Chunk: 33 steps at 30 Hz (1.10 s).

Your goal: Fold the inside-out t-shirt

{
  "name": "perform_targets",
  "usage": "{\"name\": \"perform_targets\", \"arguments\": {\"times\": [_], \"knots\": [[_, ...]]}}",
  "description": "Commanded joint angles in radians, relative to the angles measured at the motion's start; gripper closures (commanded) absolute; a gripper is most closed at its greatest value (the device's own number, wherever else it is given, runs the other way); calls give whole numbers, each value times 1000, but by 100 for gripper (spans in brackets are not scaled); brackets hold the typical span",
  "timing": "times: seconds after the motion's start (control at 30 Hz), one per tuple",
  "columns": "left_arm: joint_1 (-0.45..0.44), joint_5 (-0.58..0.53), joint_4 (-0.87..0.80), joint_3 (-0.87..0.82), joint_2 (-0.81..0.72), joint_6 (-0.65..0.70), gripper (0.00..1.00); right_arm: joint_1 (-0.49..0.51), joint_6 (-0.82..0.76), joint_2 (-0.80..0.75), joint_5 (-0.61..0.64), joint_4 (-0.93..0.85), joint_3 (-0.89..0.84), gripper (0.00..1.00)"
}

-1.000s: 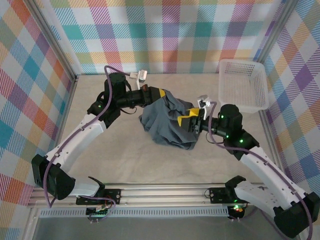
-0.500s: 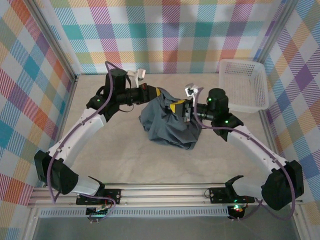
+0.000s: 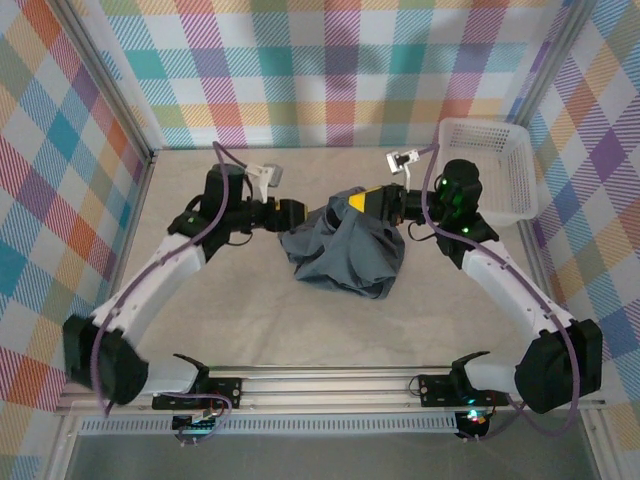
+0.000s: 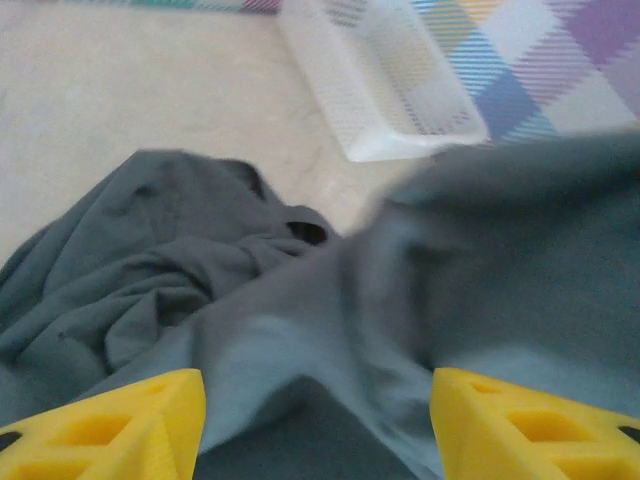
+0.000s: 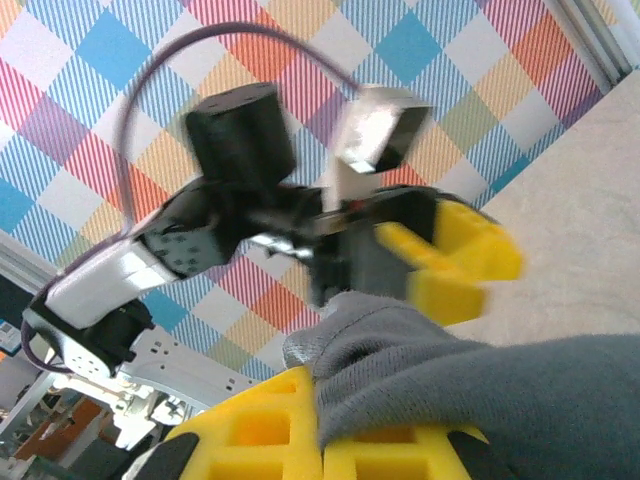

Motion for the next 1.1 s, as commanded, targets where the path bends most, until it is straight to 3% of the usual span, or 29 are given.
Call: {"name": "perform_targets", "arguments": {"times": [0.0, 0.17, 0.27, 0.33, 0.37, 0.47, 0.5, 0.57, 0.63, 0.77, 0.83, 0.87, 1.0, 1.07], "knots": [[-83, 3, 8, -9, -73, 144, 40, -6, -20, 22, -44, -43, 40, 100], [-153, 38, 12, 78, 20, 131, 39, -6, -36, 20, -45, -75, 49, 100], [-171, -76, 21, 111, 81, 111, 38, -5, -37, 8, -41, -81, 49, 100], [-171, -154, 65, 109, 107, 79, 44, -5, -42, 1, -39, -94, 49, 100], [-170, -170, 86, 107, 117, 66, 51, -6, -47, -2, -35, -104, 49, 100], [-165, -175, 101, 128, 132, 28, 91, -10, -118, -15, 30, -212, 61, 100], [-157, -185, 94, 138, 126, -6, 100, -17, -156, -19, 76, -277, 65, 100], [-123, -181, 59, 173, 107, -123, 100, -56, -196, -14, 155, -364, 55, 100], [-74, -91, -19, 227, 107, -225, 100, -124, -207, 19, 168, -384, 24, 96], [-34, 117, -125, 291, 155, -283, 100, -208, -222, 174, 33, -363, 52, 89], [-34, 150, -130, 268, 157, -292, 100, -210, -246, 217, -32, -456, 131, 81], [-33, 152, -142, 258, 156, -286, 100, -209, -244, 211, -34, -471, 142, 71], [-34, 136, -109, 210, 142, -334, 100, -191, -210, 36, 186, -474, 42, 66], [-34, 144, -80, 206, 147, -367, 100, -107, -231, -91, 364, -472, -37, 66]]}}
